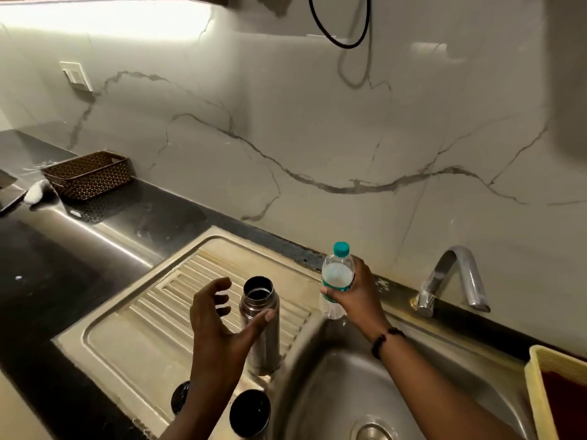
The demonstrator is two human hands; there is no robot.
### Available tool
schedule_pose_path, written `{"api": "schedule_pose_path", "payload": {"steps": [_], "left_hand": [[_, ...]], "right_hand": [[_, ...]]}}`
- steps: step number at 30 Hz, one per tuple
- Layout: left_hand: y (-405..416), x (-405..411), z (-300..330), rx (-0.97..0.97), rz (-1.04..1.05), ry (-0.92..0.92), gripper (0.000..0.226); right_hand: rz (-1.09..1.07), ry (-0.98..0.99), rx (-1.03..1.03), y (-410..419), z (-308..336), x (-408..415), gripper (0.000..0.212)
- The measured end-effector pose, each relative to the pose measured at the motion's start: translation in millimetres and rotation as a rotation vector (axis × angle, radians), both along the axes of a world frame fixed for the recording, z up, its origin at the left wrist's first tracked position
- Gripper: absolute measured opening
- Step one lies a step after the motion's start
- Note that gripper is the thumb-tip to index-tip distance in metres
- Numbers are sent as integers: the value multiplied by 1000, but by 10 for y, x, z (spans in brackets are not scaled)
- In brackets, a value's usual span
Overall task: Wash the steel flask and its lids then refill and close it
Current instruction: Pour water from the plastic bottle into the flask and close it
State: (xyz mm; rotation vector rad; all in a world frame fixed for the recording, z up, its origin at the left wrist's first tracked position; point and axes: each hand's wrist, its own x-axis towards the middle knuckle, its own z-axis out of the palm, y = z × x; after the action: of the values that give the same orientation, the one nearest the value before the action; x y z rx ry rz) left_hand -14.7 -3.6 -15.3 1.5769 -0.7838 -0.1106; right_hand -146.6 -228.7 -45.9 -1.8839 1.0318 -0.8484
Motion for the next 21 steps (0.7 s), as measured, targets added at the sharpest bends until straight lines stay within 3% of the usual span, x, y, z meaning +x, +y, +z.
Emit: {"api": "schedule_pose_path", "payload": {"steps": [5,12,21], "left_hand": [[-105,186,-206,211,-134,42,106],[-136,188,-262,199,-258,71,79],[-128,174,-274,177,-257,122,84]], "right_hand": [[-32,38,-39,-207,-179,321,80],[-16,77,-17,-289,-283,432,76],[-2,120,94,-243,-299,315,83]]}}
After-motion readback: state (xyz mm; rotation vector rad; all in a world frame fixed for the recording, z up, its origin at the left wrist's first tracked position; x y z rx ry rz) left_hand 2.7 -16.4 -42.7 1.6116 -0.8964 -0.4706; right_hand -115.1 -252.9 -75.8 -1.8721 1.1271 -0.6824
